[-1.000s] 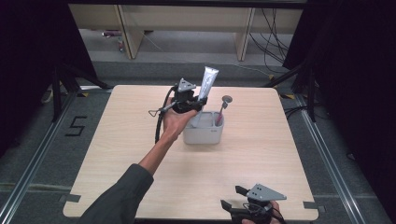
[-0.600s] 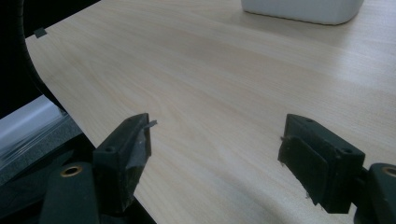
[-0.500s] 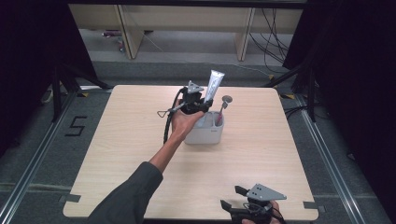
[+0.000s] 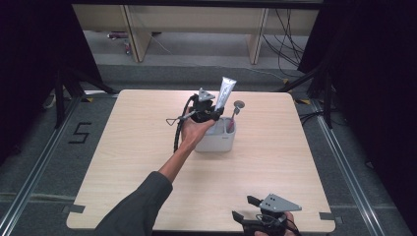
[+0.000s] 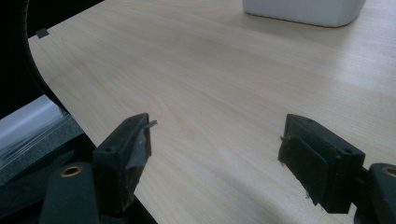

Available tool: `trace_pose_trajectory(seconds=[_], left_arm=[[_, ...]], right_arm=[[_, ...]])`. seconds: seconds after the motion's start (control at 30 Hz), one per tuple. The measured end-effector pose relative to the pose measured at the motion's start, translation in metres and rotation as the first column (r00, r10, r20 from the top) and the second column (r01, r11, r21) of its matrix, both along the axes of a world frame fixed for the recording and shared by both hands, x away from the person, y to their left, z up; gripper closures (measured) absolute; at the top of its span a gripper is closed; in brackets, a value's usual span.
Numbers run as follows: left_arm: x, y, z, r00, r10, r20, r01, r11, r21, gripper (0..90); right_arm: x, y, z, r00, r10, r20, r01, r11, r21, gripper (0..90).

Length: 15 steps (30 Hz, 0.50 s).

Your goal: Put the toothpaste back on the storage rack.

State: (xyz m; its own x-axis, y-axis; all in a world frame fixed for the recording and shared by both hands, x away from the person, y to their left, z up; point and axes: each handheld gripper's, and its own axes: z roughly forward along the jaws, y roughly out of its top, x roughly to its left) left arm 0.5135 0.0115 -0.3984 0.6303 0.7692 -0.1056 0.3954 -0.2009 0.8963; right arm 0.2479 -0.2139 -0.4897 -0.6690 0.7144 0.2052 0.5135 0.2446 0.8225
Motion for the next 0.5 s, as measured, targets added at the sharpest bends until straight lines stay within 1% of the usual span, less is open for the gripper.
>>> trace_pose_trajectory(seconds=[0.03, 0.07, 0.1, 0.13, 0.17, 0.23, 0.27, 0.3, 0.33, 0.37, 0.4, 0.43, 0.47, 0.5], left_arm=[[0.000, 0.000, 0.000, 1.0000, -0.001, 0.001, 0.001, 1.0000, 0.002, 75.1], [-0.001, 0.000, 0.000, 1.0000, 0.001, -0.002, -0.001, 1.0000, 0.006, 75.1], [-0.001, 0.000, 0.000, 1.0000, -0.001, -0.003, 0.001, 1.0000, -0.001, 75.1], [-0.001, 0.001, -0.001, 0.9999, -0.010, -0.001, 0.010, 0.9999, 0.010, 75.1], [-0.001, 0.000, -0.002, 1.0000, -0.007, 0.004, 0.007, 1.0000, -0.004, 75.1], [-0.001, 0.001, -0.004, 1.0000, -0.009, 0.000, 0.009, 1.0000, -0.004, 75.1], [-0.002, 0.002, -0.005, 0.9999, -0.009, -0.011, 0.009, 0.9999, 0.005, 75.1], [-0.002, 0.002, -0.007, 0.9999, -0.007, -0.008, 0.007, 1.0000, -0.002, 75.0], [-0.003, 0.003, -0.008, 0.9999, -0.005, -0.015, 0.005, 0.9999, 0.011, 75.0], [-0.003, 0.003, -0.010, 0.9999, -0.004, -0.013, 0.004, 0.9999, 0.011, 75.0], [-0.003, 0.003, -0.010, 0.9998, -0.006, -0.018, 0.006, 0.9999, 0.015, 75.0], [-0.003, 0.004, -0.011, 0.9998, -0.006, -0.017, 0.007, 0.9999, 0.008, 75.0], [-0.003, 0.004, -0.012, 0.9999, -0.006, -0.016, 0.006, 0.9999, 0.008, 75.0], [-0.004, 0.005, -0.012, 0.9998, -0.006, -0.021, 0.006, 0.9998, 0.018, 75.0]], right_arm=[[0.001, -0.001, 0.000, 0.9998, 0.008, 0.021, -0.008, 1.000, -0.010, 25.0], [0.002, -0.001, 0.000, 0.9996, 0.012, 0.026, -0.012, 1.000, -0.010, 24.9], [0.002, -0.001, 0.000, 0.9996, 0.012, 0.025, -0.012, 1.000, -0.001, 25.0], [0.002, -0.001, 0.000, 0.9996, 0.013, 0.026, -0.013, 1.000, -0.002, 25.0], [0.002, -0.001, -0.001, 0.9996, 0.013, 0.026, -0.013, 1.000, -0.001, 24.9], [0.002, -0.001, -0.001, 0.9996, 0.013, 0.025, -0.013, 1.000, -0.001, 24.9], [0.002, -0.001, -0.001, 0.9996, 0.012, 0.024, -0.012, 1.000, -0.003, 25.0], [0.002, -0.001, 0.000, 0.9995, 0.011, 0.029, -0.011, 1.000, -0.011, 25.0], [0.002, -0.001, 0.000, 0.9996, 0.012, 0.025, -0.012, 1.000, -0.009, 25.0], [0.002, -0.001, 0.000, 0.9998, 0.012, 0.017, -0.011, 1.000, -0.006, 25.0], [0.000, 0.000, 0.000, 1.0000, -0.003, -0.008, 0.003, 1.000, 0.001, 25.0], [-0.001, 0.000, 0.000, 0.9999, -0.004, -0.010, 0.004, 1.000, 0.002, 25.0], [0.002, -0.001, 0.000, 0.9996, 0.011, 0.025, -0.011, 1.000, -0.011, 25.0], [0.002, -0.001, 0.000, 0.9996, 0.012, 0.025, -0.012, 1.000, -0.009, 25.0]])
